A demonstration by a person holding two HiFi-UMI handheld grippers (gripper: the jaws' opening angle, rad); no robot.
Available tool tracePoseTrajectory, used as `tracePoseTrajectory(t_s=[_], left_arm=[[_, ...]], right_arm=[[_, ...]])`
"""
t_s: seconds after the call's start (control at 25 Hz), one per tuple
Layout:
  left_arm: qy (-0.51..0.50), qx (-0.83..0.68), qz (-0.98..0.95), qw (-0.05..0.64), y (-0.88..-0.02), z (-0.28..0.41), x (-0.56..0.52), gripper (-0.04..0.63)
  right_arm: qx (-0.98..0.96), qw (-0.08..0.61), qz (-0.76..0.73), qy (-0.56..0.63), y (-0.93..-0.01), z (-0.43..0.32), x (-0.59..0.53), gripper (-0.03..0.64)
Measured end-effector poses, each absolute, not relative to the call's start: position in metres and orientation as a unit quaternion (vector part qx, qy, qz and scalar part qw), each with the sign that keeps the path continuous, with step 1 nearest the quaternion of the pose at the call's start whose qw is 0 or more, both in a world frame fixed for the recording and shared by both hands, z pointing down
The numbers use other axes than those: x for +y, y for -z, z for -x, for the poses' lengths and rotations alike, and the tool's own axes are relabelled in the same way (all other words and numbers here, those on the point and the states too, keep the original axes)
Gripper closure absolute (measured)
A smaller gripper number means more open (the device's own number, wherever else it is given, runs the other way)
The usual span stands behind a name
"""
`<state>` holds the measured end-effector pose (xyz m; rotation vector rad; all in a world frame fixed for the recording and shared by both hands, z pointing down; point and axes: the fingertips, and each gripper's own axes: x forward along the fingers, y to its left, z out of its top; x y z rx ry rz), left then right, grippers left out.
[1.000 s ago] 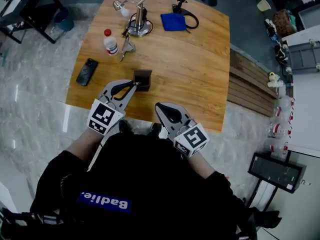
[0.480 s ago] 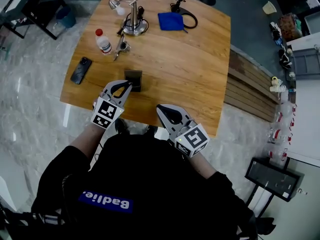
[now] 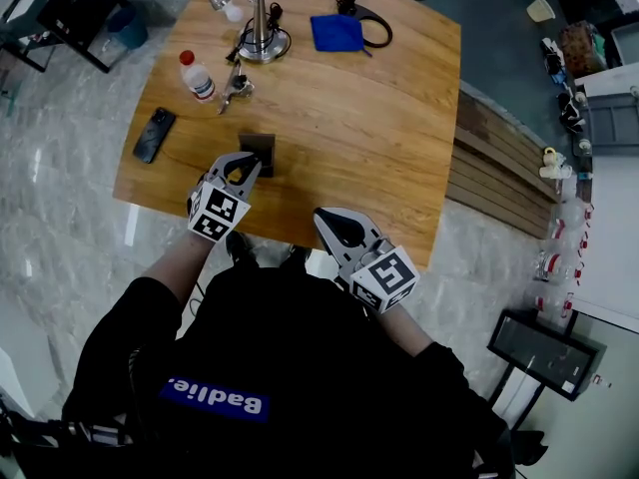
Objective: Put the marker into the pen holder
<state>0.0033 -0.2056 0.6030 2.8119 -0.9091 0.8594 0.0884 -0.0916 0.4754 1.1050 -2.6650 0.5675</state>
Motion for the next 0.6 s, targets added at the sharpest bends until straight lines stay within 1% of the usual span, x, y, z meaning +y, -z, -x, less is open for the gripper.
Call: tracePoseTrajectory(t_s=[0.36,0.6], left_arm=[[-0.318,-0.281,-0.905,0.023,-0.627,-0.007,-0.207,0.555],[-0.336,-0.266,-0.904,0.002,-0.632,-0.010,-0.205,0.555]], right_arm=[[-0.899,0.104,-0.376,-0.200,-0.481,-0.089,-0.087,0.611],[-0.895,0.105,-0.383,-0.204,-0.485,-0.091,-0.084,0.611]])
